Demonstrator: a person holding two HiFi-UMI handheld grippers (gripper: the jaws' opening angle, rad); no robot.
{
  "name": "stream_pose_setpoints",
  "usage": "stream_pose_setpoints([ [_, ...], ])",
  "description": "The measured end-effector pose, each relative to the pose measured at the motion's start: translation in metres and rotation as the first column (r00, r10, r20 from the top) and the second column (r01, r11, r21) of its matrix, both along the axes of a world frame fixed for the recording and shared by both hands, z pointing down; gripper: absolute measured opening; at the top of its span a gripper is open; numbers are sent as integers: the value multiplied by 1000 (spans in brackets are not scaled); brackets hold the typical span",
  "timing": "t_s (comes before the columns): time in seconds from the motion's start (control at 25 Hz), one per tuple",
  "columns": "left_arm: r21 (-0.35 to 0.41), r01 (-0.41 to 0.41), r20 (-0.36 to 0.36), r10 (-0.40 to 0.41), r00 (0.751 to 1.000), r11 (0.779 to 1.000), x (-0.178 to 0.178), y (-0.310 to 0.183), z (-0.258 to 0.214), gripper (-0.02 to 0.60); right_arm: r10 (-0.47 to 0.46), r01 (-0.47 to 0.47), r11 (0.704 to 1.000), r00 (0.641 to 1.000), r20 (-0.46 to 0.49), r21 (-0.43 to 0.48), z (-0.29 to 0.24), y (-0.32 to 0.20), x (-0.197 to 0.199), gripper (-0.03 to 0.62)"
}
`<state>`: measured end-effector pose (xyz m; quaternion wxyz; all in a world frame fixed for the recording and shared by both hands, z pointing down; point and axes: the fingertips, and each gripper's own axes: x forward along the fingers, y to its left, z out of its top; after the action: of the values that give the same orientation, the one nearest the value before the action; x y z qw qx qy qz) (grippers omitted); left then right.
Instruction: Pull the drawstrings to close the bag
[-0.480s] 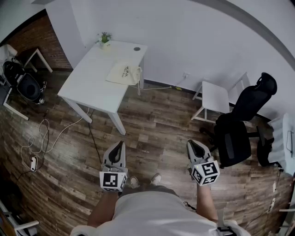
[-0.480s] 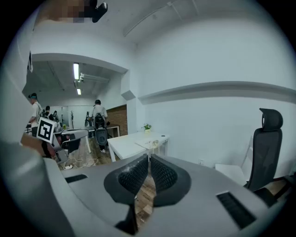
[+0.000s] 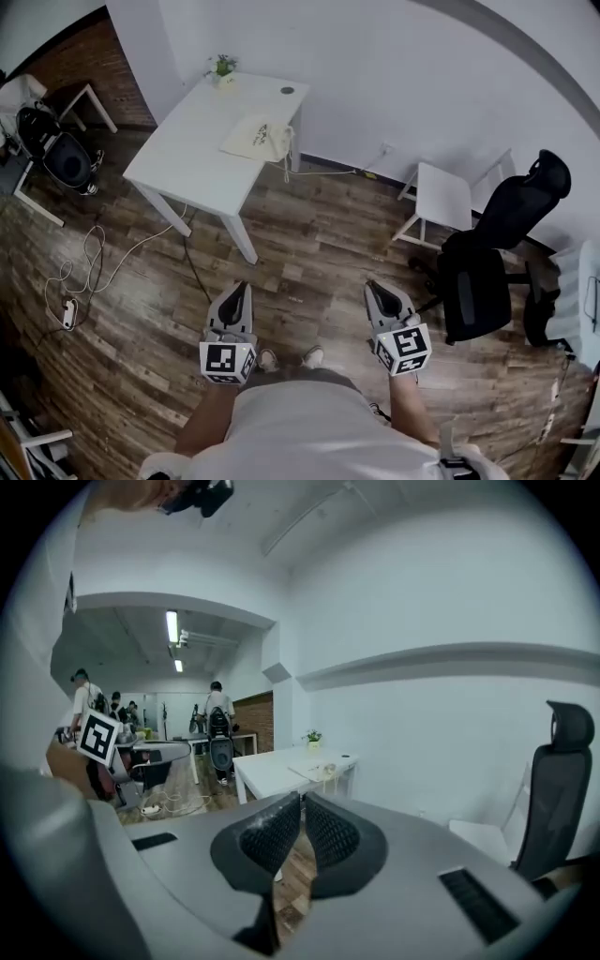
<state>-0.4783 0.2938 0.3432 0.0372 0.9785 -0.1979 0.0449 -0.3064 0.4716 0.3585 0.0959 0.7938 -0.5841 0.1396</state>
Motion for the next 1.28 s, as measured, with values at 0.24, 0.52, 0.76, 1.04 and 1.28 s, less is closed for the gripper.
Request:
stream_pose_setpoints([
  [0.24, 29, 9, -46, -8, 999, 1000, 30, 15, -8, 15, 10, -14, 999, 993, -120, -35, 1, 28, 22, 48],
  [0.52, 21, -18, -19, 18, 1000, 1000, 65, 35, 1, 15, 14, -20, 998, 995, -99, -59, 16, 51, 38, 48],
  [0.76, 9, -44, 14, 44, 999, 999, 104, 31, 28, 15, 52, -61, 994, 994, -99, -90, 35, 58, 70, 48],
  [1.04, -39, -39, 25, 40, 999, 998, 175, -19, 64, 15, 70, -78, 985, 996, -56, -155, 71, 24, 145, 48],
  [1.28, -103, 13, 22, -11, 1000, 995, 254, -109, 91, 15, -26, 15, 984, 998, -60, -177, 72, -98, 223, 48],
])
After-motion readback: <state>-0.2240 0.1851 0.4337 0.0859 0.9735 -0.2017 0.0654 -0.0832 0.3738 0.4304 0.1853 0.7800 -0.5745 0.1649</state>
